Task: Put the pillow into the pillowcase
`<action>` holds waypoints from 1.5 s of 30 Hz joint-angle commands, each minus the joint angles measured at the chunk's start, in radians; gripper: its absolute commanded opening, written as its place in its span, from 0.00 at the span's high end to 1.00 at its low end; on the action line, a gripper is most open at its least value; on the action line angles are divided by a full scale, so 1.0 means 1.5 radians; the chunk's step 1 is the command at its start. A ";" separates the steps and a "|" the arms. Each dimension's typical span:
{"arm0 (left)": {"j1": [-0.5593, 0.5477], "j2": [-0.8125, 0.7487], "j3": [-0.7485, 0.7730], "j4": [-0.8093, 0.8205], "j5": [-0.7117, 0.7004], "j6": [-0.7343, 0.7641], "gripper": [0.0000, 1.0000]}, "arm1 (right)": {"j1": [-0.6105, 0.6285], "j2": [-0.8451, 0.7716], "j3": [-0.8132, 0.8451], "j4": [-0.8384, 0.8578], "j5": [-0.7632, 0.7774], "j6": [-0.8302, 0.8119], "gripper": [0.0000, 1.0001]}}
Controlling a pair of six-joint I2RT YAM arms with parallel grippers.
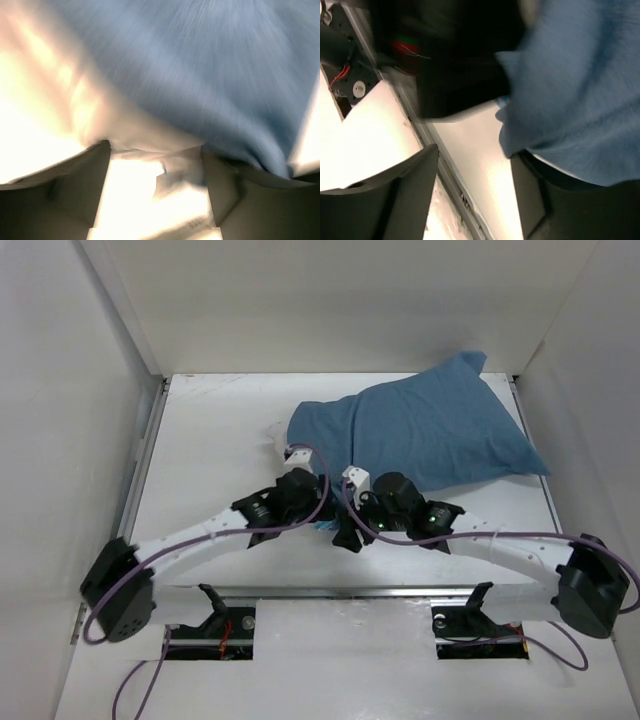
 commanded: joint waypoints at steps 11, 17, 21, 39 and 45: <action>-0.006 -0.434 -0.140 -0.085 -0.112 -0.140 0.43 | 0.009 -0.221 0.101 -0.188 0.206 0.096 0.45; -0.006 -0.376 -0.172 -0.062 -0.138 -0.171 0.85 | 0.073 -0.109 0.151 -0.182 0.206 0.066 0.60; -0.006 -0.327 -0.207 0.038 -0.112 -0.158 1.00 | 0.113 -0.026 0.202 -0.197 0.284 0.053 0.60; 0.000 -0.174 -0.221 0.264 -0.077 -0.066 1.00 | 0.119 0.115 0.274 -0.174 0.422 0.087 0.70; 0.000 -0.179 -0.255 0.316 -0.055 -0.072 1.00 | 0.159 0.097 0.280 -0.196 0.409 0.087 0.69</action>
